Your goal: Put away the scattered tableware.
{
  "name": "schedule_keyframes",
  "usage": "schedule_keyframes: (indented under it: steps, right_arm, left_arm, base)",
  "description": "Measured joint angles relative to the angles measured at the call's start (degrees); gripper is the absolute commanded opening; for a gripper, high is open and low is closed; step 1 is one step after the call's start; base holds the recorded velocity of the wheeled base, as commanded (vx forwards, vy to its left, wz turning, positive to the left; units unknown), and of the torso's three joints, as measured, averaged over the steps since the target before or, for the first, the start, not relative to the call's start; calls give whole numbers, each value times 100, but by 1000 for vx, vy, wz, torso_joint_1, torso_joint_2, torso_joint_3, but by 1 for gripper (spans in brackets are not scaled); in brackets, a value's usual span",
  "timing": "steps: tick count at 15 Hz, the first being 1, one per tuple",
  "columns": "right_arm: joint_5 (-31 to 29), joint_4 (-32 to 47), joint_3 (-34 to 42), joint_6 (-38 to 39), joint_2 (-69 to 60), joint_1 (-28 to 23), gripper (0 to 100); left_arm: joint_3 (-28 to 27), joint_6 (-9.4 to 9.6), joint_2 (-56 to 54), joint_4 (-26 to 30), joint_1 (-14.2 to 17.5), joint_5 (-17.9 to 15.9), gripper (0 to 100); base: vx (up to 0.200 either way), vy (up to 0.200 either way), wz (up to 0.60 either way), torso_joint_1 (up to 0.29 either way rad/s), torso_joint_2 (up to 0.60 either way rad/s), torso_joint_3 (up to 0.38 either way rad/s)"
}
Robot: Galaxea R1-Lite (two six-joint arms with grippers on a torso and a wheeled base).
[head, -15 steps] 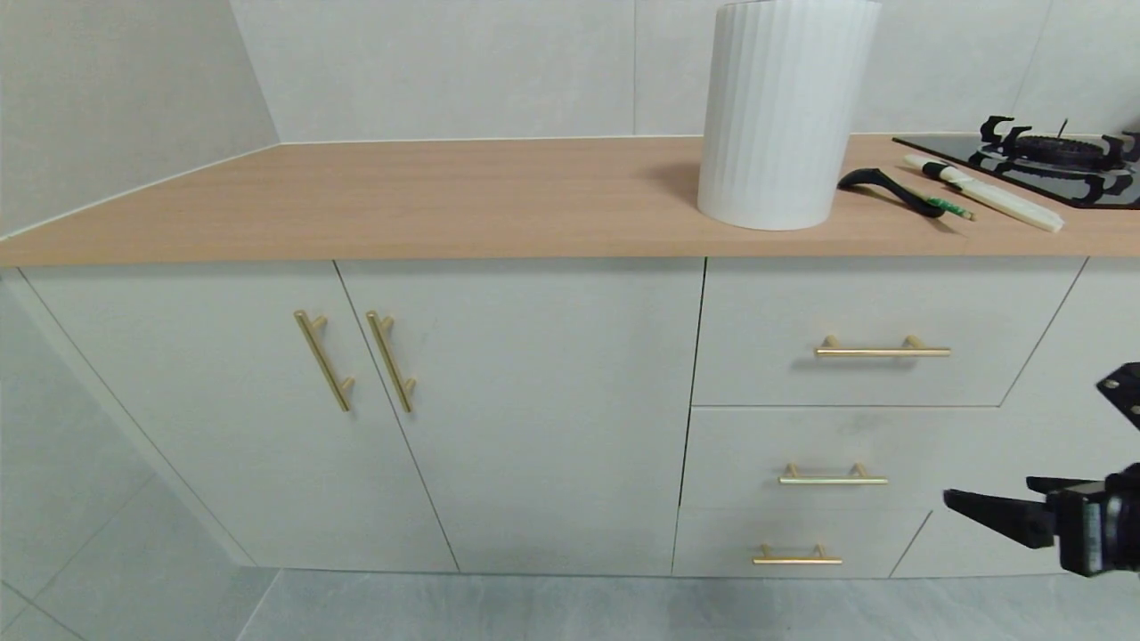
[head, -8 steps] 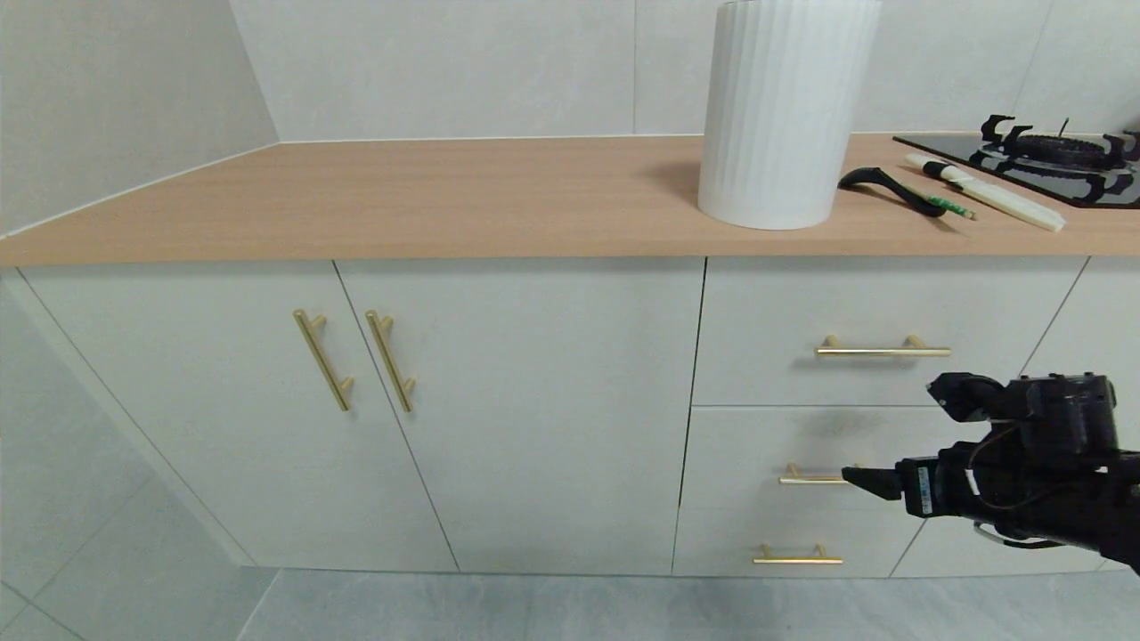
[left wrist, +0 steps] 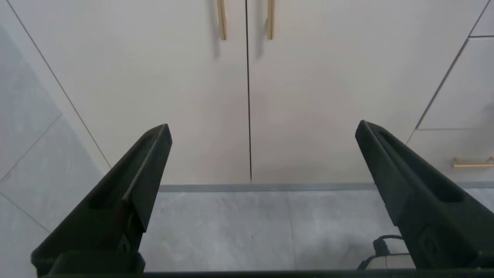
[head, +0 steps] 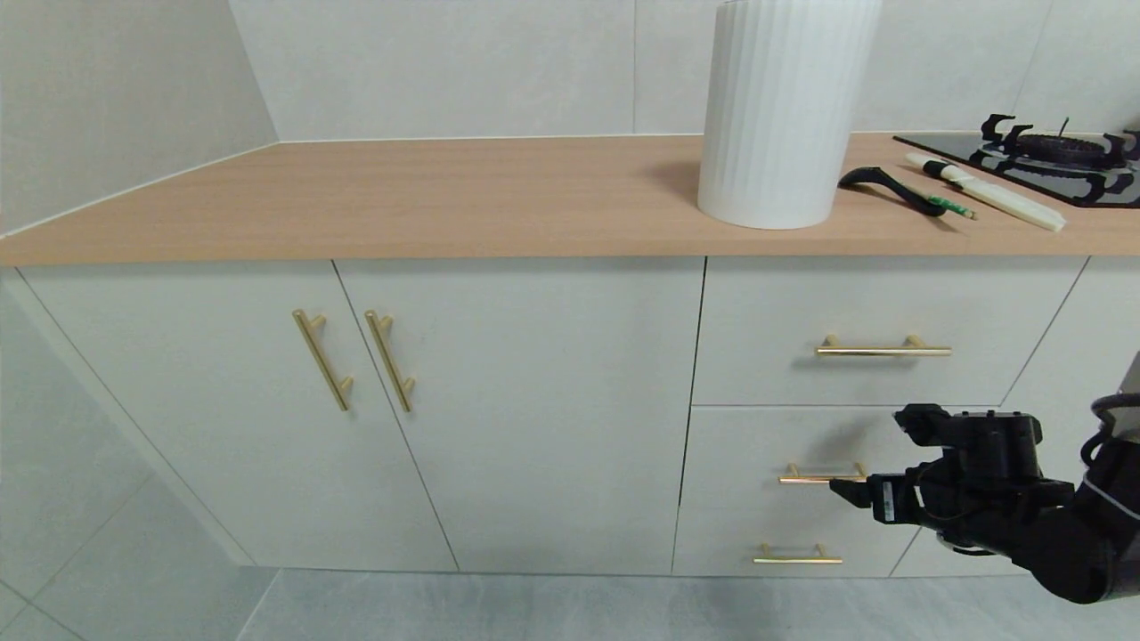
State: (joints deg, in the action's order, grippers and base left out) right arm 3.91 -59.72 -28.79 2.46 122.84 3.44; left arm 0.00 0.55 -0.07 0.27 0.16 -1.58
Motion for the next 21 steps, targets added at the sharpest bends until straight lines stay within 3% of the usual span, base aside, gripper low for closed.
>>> schedule_keyframes:
  steps: [10, 21]
  right_arm:
    - [-618, -347, -527, 501, 697, 33, 100]
    - [-922, -890, -667, 424, 1184, 236, 100]
  left_arm:
    - [0, -1, 0, -2, 0, 0, 100]
    - [0, 0, 0, -2, 0, 0, 100]
  base:
    - [0, 0, 0, 0, 0, 0]
    - [0, 0, 0, 0, 0, 0]
